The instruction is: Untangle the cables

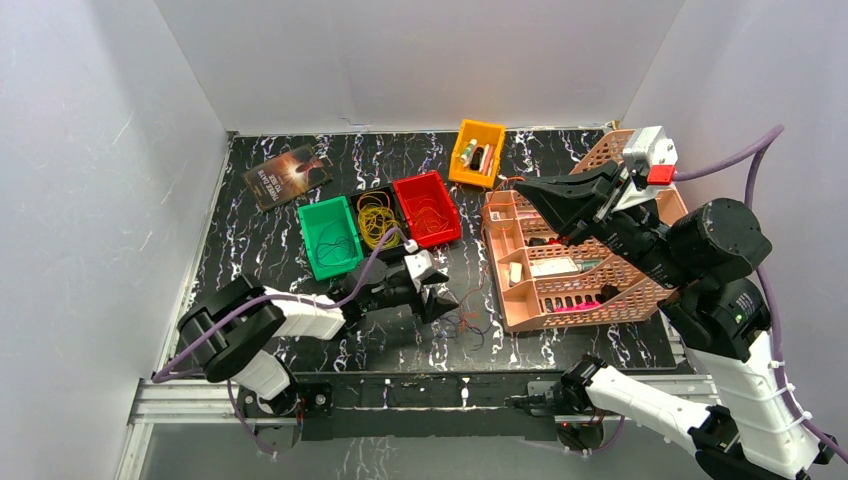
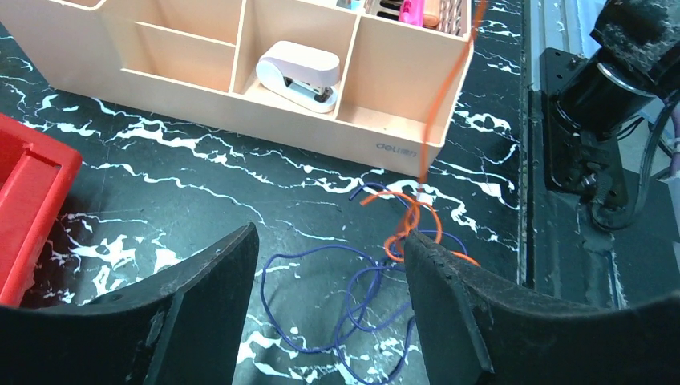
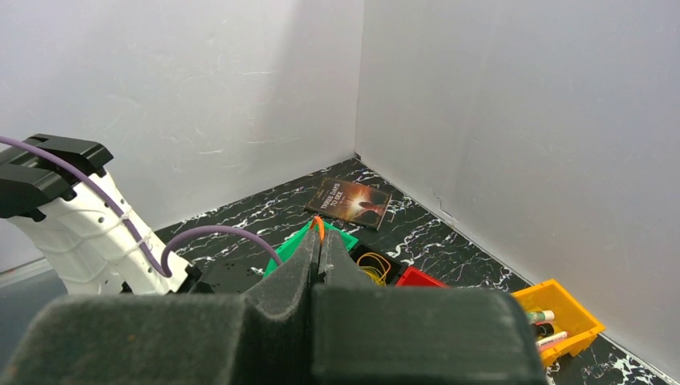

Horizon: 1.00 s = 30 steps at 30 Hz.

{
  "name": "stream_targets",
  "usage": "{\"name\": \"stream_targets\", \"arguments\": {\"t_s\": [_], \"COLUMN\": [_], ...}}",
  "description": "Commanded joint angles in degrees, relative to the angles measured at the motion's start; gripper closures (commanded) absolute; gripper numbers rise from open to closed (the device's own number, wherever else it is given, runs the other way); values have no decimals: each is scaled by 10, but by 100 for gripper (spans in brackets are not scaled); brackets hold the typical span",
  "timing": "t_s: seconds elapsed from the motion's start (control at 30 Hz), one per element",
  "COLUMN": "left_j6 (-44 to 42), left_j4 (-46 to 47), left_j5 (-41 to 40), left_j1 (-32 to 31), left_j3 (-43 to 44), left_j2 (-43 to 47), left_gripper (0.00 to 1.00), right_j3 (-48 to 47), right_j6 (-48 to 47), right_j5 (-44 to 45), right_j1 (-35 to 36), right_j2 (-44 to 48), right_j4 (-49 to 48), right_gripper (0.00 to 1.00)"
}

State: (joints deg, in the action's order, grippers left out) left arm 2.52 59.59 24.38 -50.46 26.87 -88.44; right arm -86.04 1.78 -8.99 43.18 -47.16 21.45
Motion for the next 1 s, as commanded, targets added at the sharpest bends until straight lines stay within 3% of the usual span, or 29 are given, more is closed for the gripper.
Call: {"name": "stream_targets", "arguments": {"t_s": [0.0,0.27,0.6,0.7,0.87,0.97], "left_j6": [-14,-15,-9,-5,2,1], "left_j4": [29,29,29,29,27,13], "left_j5": [12,88,89,97,117,106], "left_j1": [2,2,2,3,3,3], "left_j3": [-23,-14,47,72,86,75], "left_j2": [42,32,-27,-52,-67,-42], "left_gripper": [34,36,40,53,96,100], "right_j3": [-8,-2,15,17,27,46], "right_j6": [8,9,21,23,21,21], "right_j5": [1,4,0,0,16,42], "right_j1": [0,-1,0,-1,-1,-1], "right_j2": [1,3,10,11,20,27], "right_j4": [-31,-32,-42,-40,-38,-38], "right_gripper": [100,100,100,100,100,100]}}
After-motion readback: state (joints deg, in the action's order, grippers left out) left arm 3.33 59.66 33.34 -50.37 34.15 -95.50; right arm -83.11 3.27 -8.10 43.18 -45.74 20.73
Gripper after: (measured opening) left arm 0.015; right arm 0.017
